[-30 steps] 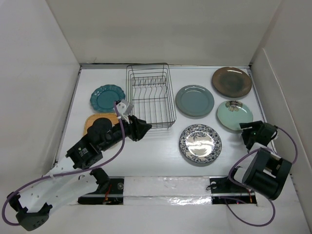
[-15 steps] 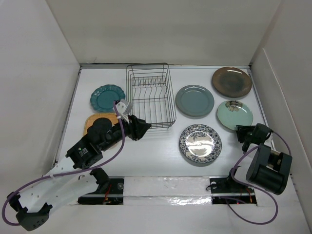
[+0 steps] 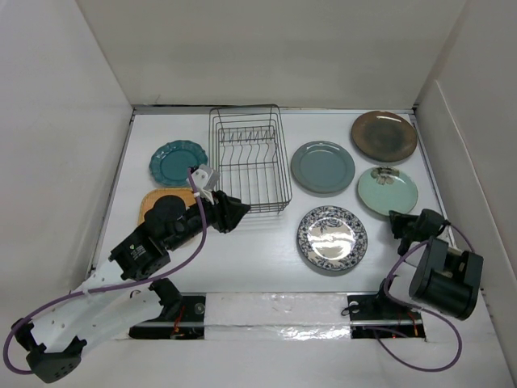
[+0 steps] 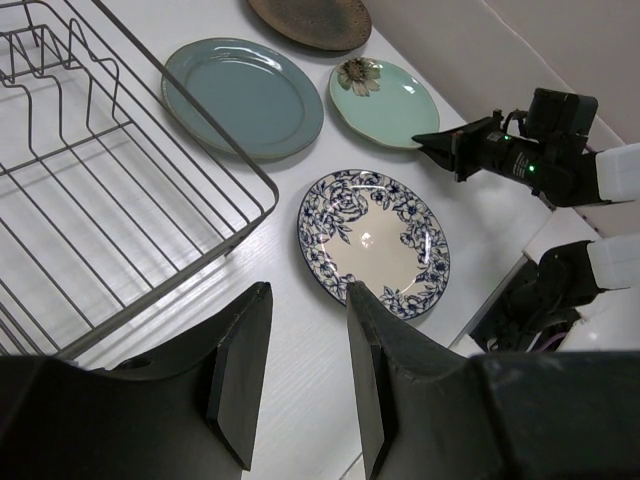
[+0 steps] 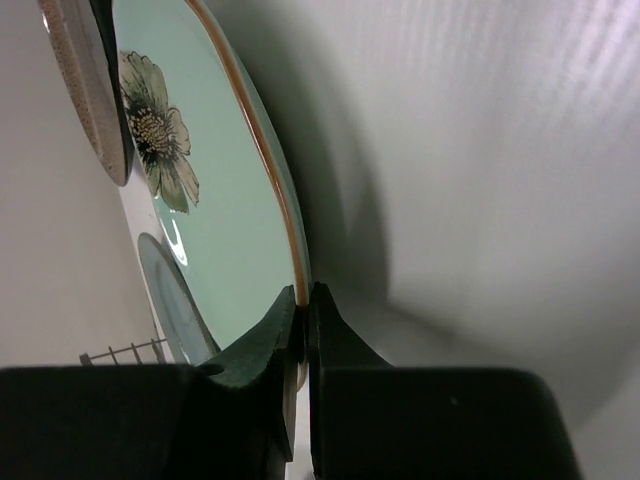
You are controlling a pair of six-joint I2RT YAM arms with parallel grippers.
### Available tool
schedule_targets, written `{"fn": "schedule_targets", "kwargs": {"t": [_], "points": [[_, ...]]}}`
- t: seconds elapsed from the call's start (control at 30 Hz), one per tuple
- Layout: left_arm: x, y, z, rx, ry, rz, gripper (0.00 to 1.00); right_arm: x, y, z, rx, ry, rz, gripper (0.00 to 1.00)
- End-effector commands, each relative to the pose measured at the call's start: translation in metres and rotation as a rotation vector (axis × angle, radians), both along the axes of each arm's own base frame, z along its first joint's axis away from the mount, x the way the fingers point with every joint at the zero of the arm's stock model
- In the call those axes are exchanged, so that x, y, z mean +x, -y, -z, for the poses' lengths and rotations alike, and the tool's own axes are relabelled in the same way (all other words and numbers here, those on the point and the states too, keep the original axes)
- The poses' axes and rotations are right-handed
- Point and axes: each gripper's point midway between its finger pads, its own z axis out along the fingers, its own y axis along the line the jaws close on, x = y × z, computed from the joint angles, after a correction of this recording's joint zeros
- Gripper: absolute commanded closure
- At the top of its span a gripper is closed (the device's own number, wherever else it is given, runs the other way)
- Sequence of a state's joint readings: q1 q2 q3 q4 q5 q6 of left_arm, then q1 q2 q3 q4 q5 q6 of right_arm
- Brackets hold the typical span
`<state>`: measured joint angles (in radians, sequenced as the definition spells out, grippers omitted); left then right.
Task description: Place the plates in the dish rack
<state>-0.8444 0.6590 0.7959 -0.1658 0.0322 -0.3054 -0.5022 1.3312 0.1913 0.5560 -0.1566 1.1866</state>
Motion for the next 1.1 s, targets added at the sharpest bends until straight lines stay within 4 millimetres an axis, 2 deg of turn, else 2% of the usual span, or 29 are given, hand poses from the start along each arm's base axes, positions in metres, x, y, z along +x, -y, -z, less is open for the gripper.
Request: {"fn": "schedule_targets", "kwargs": {"t": [0.0,0.07,0.1,0.13,0.2,0.23,0.37,0.4,0.43,0.5,0.53,0.57,0.6,0.63,0.67,0.7,0.73,0.77,0.8,0.83,0.87,0.9,0.93,0.97,1.0,1.03,1.07], "points": [[0.001,0.002,-0.005,-0.018,0.017,-0.001,0.67,-0.012,0.004,-0.015,-0.085,0.024,0.030,0.99],[0.001,0.002,-0.004,-0.016,0.013,-0.001,0.67,-0.017,0.008,-0.031,-0.129,0.035,0.048,1.00],[0.001,0.002,-0.005,-0.018,0.017,-0.001,0.68,-0.028,0.006,-0.026,-0.136,-0.023,0.045,1.00],[0.001,0.002,-0.005,-0.015,0.015,-0.001,0.68,-0.030,0.012,-0.058,-0.208,0.049,0.076,1.00],[0.001,0.002,-0.006,-0.019,0.015,-0.001,0.67,-0.047,0.023,-0.081,-0.298,0.018,0.133,1.00],[0.001,0.001,-0.007,-0.022,0.019,-0.002,0.67,-0.054,0.025,-0.115,-0.369,0.101,0.160,1.00],[0.003,0.000,-0.006,-0.018,0.016,-0.018,0.68,-0.072,0.028,-0.189,-0.547,0.173,0.181,1.00],[0.003,-0.001,-0.007,-0.020,0.016,-0.018,0.68,-0.073,0.029,-0.198,-0.584,0.159,0.166,1.00],[0.003,-0.001,-0.007,-0.020,0.016,-0.020,0.68,-0.071,0.024,-0.228,-0.617,0.204,0.147,1.00],[0.008,-0.006,-0.007,-0.019,0.016,-0.061,0.68,-0.054,0.012,-0.248,-0.645,0.213,0.061,1.00],[0.011,-0.008,-0.008,-0.023,0.016,-0.078,0.69,-0.050,0.005,-0.284,-0.697,0.263,0.038,1.00],[0.013,-0.011,-0.008,-0.026,0.011,-0.101,0.69,-0.039,-0.017,-0.301,-0.707,0.304,-0.048,1.00],[0.017,-0.015,-0.009,-0.029,0.009,-0.126,0.70,-0.020,-0.027,-0.303,-0.707,0.276,-0.104,1.00],[0.018,-0.016,-0.010,-0.035,0.006,-0.140,0.70,-0.011,-0.033,-0.314,-0.753,0.254,-0.117,1.00],[0.023,-0.022,-0.011,-0.042,0.003,-0.179,0.70,-0.006,-0.047,-0.359,-0.786,0.315,-0.129,1.00],[0.024,-0.022,-0.011,-0.050,-0.008,-0.191,0.70,0.005,-0.089,-0.368,-0.825,0.323,-0.263,1.00],[0.027,-0.025,-0.011,-0.054,-0.011,-0.210,0.69,0.031,-0.099,-0.357,-0.865,0.215,-0.272,1.00],[0.027,-0.025,-0.012,-0.057,-0.010,-0.208,0.69,0.035,-0.115,-0.396,-0.888,0.256,-0.276,1.00],[0.029,-0.025,-0.012,-0.060,-0.009,-0.211,0.68,0.045,-0.131,-0.403,-0.922,0.239,-0.303,1.00],[0.028,-0.023,-0.011,-0.057,-0.011,-0.201,0.66,0.069,-0.161,-0.387,-0.979,0.165,-0.368,1.00],[0.028,-0.020,-0.010,-0.059,-0.016,-0.180,0.65,0.078,-0.174,-0.394,-0.993,0.168,-0.391,1.00],[0.027,-0.018,-0.010,-0.059,-0.017,-0.169,0.65,0.085,-0.184,-0.418,-0.992,0.214,-0.393,1.00],[0.030,-0.018,-0.013,-0.067,-0.020,-0.174,0.65,0.095,-0.199,-0.419,-0.990,0.225,-0.438,1.00],[0.031,-0.016,-0.012,-0.060,-0.028,-0.172,0.65,0.117,-0.214,-0.404,-0.999,0.193,-0.476,1.00],[0.032,-0.015,-0.011,-0.057,-0.032,-0.174,0.65,0.123,-0.225,-0.403,-1.002,0.190,-0.501,1.00],[0.037,-0.019,-0.012,-0.060,-0.033,-0.197,0.65,0.127,-0.226,-0.425,-1.004,0.215,-0.468,1.00],[0.037,-0.020,-0.012,-0.060,-0.035,-0.201,0.66,0.141,-0.247,-0.408,-1.030,0.174,-0.502,1.00]]}}
